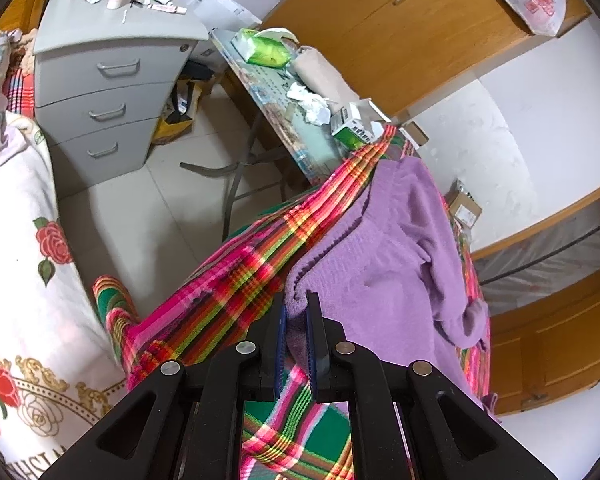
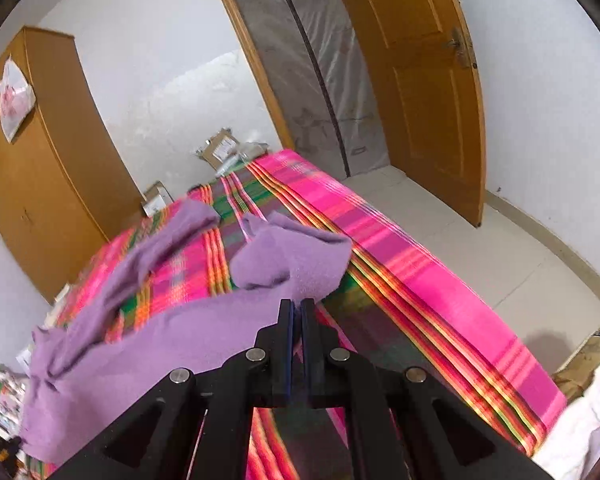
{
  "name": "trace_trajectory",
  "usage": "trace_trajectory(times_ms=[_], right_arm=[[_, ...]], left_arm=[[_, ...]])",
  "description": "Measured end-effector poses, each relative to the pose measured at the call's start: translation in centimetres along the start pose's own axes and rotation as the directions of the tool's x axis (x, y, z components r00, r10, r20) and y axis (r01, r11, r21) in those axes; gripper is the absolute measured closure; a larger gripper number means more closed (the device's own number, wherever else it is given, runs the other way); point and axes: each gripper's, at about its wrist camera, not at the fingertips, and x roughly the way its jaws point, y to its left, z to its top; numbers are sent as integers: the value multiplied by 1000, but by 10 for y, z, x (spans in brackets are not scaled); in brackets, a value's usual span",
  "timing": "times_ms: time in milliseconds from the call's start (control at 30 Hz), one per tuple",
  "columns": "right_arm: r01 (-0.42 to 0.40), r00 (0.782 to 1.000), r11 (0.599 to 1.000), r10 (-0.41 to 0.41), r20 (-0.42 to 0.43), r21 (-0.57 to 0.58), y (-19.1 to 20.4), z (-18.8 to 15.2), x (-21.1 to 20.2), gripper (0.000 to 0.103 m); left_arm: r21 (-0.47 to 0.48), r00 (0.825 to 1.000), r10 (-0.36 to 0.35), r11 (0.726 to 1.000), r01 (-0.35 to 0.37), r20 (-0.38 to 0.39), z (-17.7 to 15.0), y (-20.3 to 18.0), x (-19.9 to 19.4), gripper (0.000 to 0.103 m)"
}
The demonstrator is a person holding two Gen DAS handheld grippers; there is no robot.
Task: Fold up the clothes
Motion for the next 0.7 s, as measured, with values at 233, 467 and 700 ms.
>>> trace_trajectory(times_ms=[233,467,700], right_arm=[[28,996,999,-25,-86,25,-17,-20,17,99],[27,991,1000,-25,-131,10,-24,-26,22,98],[28,994,998,-34,-105,-55,-25,-22,12,88]], left_arm=[[0,1000,15,1000,-15,-3,-4,3,1,94],[41,999,32,999,-32,5,-9,-5,-2,94],[127,1000,24,992,-25,11,-14,-31,-8,94]])
